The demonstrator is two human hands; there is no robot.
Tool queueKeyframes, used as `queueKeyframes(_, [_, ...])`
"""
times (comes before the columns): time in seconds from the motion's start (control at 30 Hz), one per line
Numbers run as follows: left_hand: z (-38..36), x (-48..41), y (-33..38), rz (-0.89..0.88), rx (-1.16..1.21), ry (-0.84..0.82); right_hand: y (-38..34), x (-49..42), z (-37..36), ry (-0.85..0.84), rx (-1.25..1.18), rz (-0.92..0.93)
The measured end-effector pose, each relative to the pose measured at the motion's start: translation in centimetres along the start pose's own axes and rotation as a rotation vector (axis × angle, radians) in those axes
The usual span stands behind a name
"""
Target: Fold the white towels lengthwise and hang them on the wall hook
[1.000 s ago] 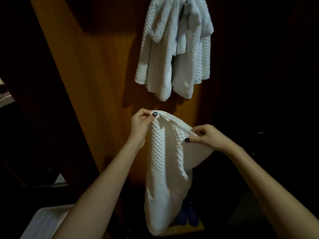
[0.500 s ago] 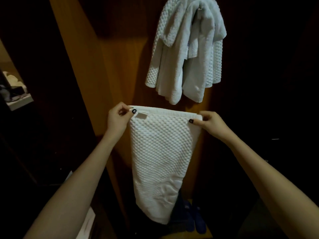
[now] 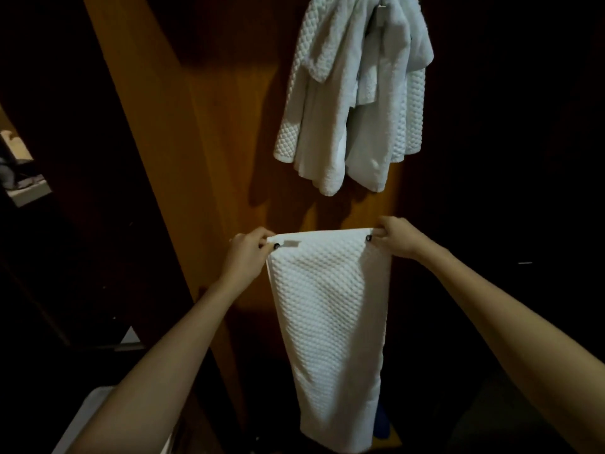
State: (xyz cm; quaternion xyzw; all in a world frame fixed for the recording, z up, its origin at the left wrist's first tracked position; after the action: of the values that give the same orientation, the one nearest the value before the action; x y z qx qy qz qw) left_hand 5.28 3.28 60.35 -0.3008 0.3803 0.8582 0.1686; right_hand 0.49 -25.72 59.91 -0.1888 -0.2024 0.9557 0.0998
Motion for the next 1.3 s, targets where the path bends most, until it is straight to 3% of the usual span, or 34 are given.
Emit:
queueKeyframes(0.1, [-1.1,1.5,0.2,0.075,-0.039,0.069,0.2,2.0,-1.3,0.013,-0.143,0.013])
queueKeyframes(0.17, [-1.7,2.4,1.0,0.078,-0.066,0.111,-0.1,3.5,-1.7,0.016,-0.375,-0.036])
queueKeyframes(0.27, [-2.3,2.9,1.8,0.155,0.073,0.138,-1.8,5.7,-2.4,-0.131,-0.761,-0.09])
queueKeyframes(0.33, [-2.6,2.8,2.6,0.174,0.202,0.109,-3.4,6.6,-2.9,-0.287,-0.891,-0.088])
queueKeyframes(0.4, [-2.6,2.6,3.2,0.174,0.318,0.079,-4.5,6.8,-2.8,-0.341,-0.922,-0.085])
queueKeyframes(0.6, [-1.8,1.6,4.1,0.241,0.592,0.032,-8.3,6.5,-1.5,-0.348,-0.774,0.054])
queueKeyframes(0.73, [-1.6,1.0,5.0,0.221,0.651,-0.003,-11.4,6.1,1.3,-0.045,-0.436,0.334])
queueKeyframes(0.83, [-1.0,0.4,5.2,0.209,0.672,-0.007,-13.0,5.9,2.9,0.085,-0.422,0.446])
queueKeyframes(1.07, [-0.2,0.4,6.0,0.252,0.846,-0.067,-14.0,4.4,3.8,0.165,-0.34,0.466])
queueKeyframes(1.3, [-0.1,1.2,7.2,0.148,0.883,-0.16,-14.1,3.8,4.3,0.151,-0.388,0.438])
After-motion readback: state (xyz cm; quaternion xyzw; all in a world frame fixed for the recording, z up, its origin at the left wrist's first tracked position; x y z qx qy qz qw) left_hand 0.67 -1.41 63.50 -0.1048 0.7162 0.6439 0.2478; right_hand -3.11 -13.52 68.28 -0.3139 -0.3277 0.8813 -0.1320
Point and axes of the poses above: each hand's wrist, its own x-axis away from the middle knuckle, its own z-axis out of the back of the hand, y = z × x, the point moved 10 cm from there along -x, towards the middle knuckle, and after that the axes turned 13 degrees about y, right-handed, at the moved point
